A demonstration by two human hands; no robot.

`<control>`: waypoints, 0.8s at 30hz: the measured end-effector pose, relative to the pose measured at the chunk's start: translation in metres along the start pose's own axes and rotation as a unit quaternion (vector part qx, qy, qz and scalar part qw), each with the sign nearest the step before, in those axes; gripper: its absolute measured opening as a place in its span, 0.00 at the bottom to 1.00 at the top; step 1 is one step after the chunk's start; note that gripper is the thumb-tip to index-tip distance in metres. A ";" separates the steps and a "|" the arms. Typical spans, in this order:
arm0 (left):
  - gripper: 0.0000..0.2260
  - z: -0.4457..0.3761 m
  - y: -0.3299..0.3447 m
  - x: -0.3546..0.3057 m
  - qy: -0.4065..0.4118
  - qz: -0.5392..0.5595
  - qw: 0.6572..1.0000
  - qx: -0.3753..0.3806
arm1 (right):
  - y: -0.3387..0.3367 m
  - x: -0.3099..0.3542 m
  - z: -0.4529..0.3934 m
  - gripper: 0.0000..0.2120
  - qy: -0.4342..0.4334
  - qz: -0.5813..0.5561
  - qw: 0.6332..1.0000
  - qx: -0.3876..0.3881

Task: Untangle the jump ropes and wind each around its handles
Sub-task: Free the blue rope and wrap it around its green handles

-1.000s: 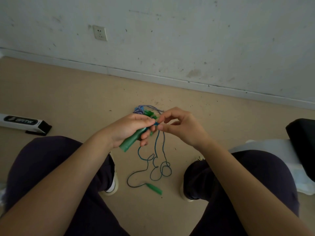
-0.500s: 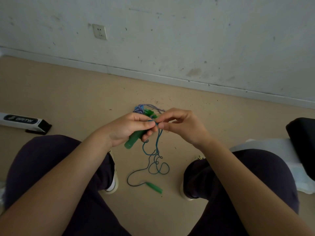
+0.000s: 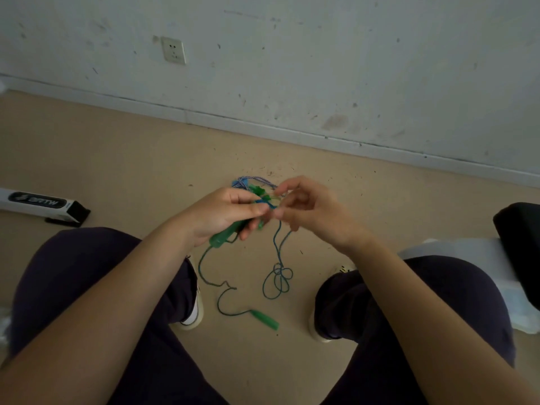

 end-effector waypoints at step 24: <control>0.11 0.004 -0.022 -0.003 -0.034 -0.004 0.999 -0.004 | -0.028 0.006 0.001 0.12 0.002 0.014 0.997 -0.077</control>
Point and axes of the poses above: each hand's wrist, its own z-axis away from the middle knuckle, its own y-axis out of the palm, x = y × z, the point moved 4 cm from there along -z, towards the middle knuckle
